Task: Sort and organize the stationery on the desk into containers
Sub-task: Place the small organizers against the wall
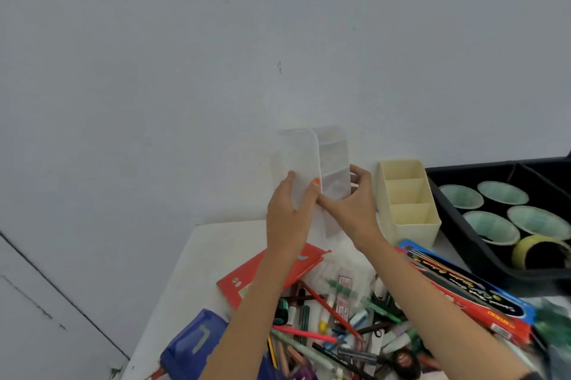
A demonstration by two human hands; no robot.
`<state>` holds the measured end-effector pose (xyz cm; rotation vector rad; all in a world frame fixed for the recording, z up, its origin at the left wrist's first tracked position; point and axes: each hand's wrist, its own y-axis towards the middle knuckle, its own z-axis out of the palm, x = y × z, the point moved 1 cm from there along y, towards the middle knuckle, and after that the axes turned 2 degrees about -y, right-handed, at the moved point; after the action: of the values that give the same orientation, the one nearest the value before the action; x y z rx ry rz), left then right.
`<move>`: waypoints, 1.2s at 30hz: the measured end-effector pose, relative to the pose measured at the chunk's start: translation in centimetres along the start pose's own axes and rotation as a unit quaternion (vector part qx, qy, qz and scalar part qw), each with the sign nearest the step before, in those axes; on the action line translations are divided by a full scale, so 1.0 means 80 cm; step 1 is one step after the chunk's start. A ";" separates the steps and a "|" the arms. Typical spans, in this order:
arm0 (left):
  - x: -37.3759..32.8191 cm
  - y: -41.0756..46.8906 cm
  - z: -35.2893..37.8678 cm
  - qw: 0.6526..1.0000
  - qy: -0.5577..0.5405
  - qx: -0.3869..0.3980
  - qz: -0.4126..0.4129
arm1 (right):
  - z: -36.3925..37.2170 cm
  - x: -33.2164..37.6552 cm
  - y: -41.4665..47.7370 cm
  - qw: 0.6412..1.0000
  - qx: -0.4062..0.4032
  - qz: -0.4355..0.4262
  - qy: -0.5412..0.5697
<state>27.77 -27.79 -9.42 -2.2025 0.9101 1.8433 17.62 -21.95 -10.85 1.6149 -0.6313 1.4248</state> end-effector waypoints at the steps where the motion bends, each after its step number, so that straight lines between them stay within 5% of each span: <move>1: -0.008 -0.003 0.012 1.000 0.011 0.010 0.003 | -0.006 0.002 0.001 1.000 0.000 -0.026 -0.010; 7: -0.018 0.009 0.041 0.996 0.056 0.023 0.059 | -0.057 0.004 0.016 0.993 0.091 -0.073 -0.004; 12: 0.008 0.032 0.070 0.988 0.111 0.054 0.094 | -0.094 -0.020 0.038 0.996 0.001 -0.081 -0.030; 29: 0.076 0.045 0.163 0.993 0.069 0.054 0.079 | -0.128 -0.112 0.078 0.970 -0.039 -0.063 -0.233; 36: 0.073 0.046 0.181 0.984 0.165 0.048 0.038 | -0.125 -0.123 0.089 0.930 0.063 -0.011 -0.363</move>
<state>13.93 -26.21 -17.40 -2.4882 1.1274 1.4485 4.39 -18.61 -18.70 2.2573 -0.9382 0.8264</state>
